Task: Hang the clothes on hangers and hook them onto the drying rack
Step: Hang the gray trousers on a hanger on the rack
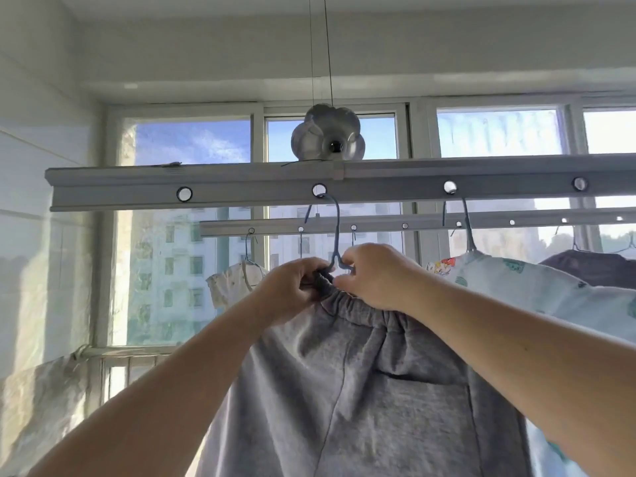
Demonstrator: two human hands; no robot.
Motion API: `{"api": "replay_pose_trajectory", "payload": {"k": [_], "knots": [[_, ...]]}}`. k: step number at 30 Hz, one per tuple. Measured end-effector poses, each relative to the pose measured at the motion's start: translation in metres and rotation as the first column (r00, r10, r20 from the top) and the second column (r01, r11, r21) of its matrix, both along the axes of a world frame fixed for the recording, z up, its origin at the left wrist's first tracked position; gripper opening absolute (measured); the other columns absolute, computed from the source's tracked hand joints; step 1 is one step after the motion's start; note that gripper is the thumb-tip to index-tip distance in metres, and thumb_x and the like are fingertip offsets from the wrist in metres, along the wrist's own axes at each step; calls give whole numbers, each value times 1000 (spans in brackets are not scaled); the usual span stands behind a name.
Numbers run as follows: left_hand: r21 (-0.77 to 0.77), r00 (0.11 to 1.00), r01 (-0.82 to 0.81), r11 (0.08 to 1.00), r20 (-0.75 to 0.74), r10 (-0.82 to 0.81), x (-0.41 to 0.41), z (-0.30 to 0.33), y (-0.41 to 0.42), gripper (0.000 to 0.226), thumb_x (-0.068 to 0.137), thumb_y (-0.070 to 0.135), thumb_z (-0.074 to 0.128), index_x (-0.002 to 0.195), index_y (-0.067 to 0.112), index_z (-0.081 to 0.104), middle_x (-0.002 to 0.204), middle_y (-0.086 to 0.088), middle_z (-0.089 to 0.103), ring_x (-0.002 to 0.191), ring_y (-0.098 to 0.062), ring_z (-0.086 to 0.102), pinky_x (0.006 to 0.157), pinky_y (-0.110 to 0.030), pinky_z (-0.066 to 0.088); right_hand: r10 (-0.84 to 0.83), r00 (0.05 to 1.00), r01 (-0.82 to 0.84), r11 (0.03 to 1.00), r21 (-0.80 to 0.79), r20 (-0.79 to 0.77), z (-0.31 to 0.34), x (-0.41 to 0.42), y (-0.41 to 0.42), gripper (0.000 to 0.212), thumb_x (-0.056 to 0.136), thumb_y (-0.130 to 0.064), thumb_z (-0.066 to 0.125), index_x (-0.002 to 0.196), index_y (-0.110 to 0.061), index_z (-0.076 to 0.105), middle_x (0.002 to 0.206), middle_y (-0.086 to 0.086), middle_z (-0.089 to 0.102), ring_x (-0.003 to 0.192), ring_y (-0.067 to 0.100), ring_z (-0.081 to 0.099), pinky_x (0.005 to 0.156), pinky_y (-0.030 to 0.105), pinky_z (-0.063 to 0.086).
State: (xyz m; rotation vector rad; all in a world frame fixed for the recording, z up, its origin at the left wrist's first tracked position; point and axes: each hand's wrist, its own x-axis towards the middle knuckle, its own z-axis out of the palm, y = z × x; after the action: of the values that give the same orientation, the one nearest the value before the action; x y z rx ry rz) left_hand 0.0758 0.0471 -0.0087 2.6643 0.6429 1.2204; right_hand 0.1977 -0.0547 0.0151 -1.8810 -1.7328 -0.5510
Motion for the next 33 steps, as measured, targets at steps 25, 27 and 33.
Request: {"api": "replay_pose_trajectory", "payload": {"k": [25, 27, 33], "knots": [[582, 964, -206, 787, -15, 264, -78, 51, 23, 20, 79, 31, 66, 82, 12, 63, 88, 3, 59, 75, -22, 57, 66, -33, 45, 31, 995, -35, 999, 39, 94, 3, 36, 13, 22, 87, -24, 46, 72, -34, 58, 80, -6, 62, 82, 23, 59, 78, 40, 51], [577, 965, -202, 792, -21, 262, -89, 48, 25, 16, 79, 30, 66, 82, 15, 64, 87, 7, 56, 74, -20, 57, 66, -32, 45, 31, 995, -34, 999, 33, 93, 4, 41, 13, 21, 89, -31, 46, 73, -30, 59, 84, -6, 64, 83, 21, 59, 80, 40, 50], [366, 966, -151, 918, -142, 215, -86, 11, 29, 9, 83, 23, 63, 89, 19, 59, 93, 8, 63, 86, -9, 60, 77, -20, 45, 101, 995, -102, 993, 60, 24, -2, 35, 8, 37, 93, -34, 50, 56, -30, 52, 62, -14, 55, 65, 10, 54, 78, 38, 51]]}}
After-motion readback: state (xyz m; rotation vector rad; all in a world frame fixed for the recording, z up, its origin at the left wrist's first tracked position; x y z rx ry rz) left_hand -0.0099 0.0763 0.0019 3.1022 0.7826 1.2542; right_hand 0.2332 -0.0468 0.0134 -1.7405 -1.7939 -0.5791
